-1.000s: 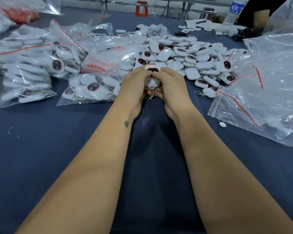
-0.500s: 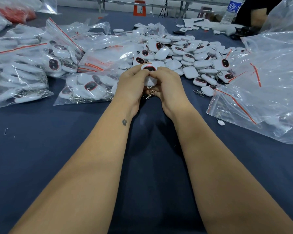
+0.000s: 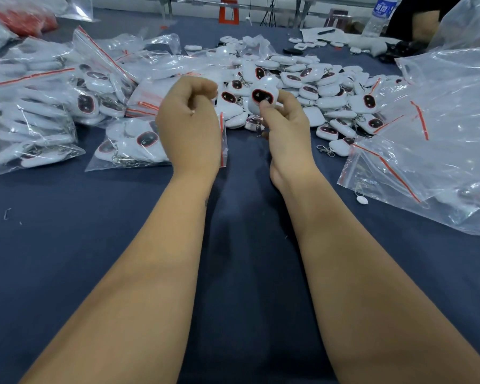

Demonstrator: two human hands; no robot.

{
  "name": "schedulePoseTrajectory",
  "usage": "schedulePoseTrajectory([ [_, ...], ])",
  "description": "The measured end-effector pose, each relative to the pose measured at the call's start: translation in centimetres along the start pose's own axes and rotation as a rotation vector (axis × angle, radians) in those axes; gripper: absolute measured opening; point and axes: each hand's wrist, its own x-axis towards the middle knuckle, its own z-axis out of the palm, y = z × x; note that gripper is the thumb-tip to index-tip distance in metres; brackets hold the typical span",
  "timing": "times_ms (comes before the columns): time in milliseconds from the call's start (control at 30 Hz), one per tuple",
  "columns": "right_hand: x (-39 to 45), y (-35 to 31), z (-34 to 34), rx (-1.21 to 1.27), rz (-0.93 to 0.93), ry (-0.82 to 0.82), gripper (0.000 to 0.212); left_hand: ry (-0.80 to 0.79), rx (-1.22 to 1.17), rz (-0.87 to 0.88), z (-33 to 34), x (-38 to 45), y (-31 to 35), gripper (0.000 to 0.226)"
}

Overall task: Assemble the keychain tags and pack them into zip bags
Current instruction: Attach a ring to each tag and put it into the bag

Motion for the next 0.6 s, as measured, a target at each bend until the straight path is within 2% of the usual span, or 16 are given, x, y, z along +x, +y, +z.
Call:
schedulePoseTrajectory([
  [67,0.1,0.0,0.0,0.039,-0.003,0.021,0.008,0.022,0.327,0.080,-0.7,0.2,-0.1,0.037],
  [133,0.2,0.0,0.1,0.089,0.020,0.027,0.008,-0.042,0.668,0.099,-0.9,0.5,-0.6,0.030],
  [233,0.0,-0.3,0.3,0.213,0.066,-0.031,0.002,-0.190,0.941,0.103,-0.6,0.3,-1.1,0.037],
  [400,-0.3,-0.5,0.9,0.315,0.145,-0.135,0.012,-0.233,0.906,0.155,-0.6,0.3,-1.6,0.033],
  [533,-0.5,-0.2,1.1,0.264,0.165,-0.190,0.014,-0.134,0.695,0.162,-0.6,0.3,-1.1,0.029],
  [600,-0.5,0.1,1.2,0.140,0.157,-0.199,0.011,-0.111,0.535,0.190,-0.3,0.0,-0.8,0.024],
])
